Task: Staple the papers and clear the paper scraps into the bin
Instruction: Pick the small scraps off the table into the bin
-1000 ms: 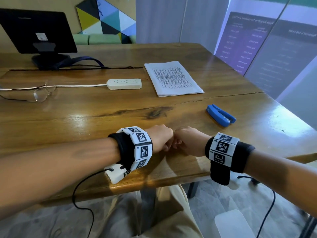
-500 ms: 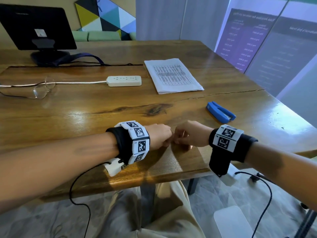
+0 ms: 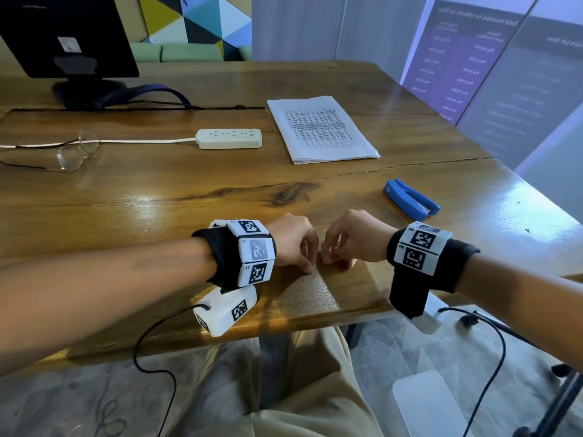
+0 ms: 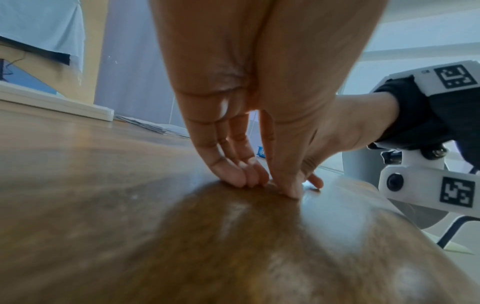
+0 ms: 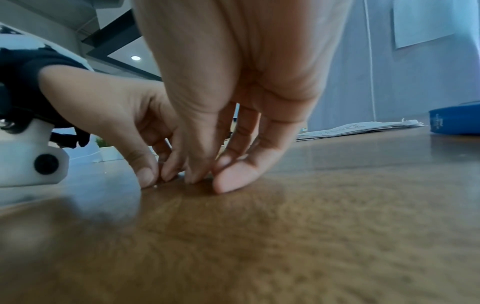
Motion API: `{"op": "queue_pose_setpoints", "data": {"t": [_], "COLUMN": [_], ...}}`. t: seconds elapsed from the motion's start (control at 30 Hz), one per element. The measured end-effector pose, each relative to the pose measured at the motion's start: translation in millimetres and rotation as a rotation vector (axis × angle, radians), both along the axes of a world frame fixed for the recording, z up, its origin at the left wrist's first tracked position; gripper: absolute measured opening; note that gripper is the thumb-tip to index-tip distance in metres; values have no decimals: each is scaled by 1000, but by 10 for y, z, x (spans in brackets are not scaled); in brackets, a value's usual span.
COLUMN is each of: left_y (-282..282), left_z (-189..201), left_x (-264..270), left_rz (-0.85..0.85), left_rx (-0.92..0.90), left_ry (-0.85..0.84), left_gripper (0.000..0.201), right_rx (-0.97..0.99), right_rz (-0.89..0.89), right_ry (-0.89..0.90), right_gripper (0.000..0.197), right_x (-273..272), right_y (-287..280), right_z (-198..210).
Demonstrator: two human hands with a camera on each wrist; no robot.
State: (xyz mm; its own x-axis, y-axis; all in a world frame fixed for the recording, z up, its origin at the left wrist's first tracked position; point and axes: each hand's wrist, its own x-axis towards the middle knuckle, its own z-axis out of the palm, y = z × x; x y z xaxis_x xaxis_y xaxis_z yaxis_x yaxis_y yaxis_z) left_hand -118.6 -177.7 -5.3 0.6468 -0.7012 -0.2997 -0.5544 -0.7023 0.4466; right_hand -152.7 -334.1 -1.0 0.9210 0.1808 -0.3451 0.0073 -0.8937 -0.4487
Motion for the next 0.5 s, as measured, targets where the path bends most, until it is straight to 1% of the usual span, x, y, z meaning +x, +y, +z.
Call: {"op": "queue_pose_setpoints", "data": {"t": [0.13, 0.27, 0.33, 0.43, 0.5], "left_y": [4, -19, -47, -74, -74], "left_z": [-7, 12, 12, 18, 2], "left_x": [-34, -64, -109, -231, -290], "left_rz": [23, -25, -84, -215, -255], "left_rx": [-28, 20, 98, 195, 205], "left_ry": [-34, -76, -152, -333, -377], "left_gripper": [12, 7, 7, 15, 21], "right_rx": [-40, -103, -163, -228, -236], "right_rz": [65, 136, 180, 224, 223], "right_ry": [-20, -48, -88, -153, -159], "right_gripper": [6, 12, 9, 21, 27], "right_x": [-25, -59, -100, -145, -167], "right_y": [3, 6, 26, 57, 66], "right_z": [-43, -51, -51, -76, -81]}}
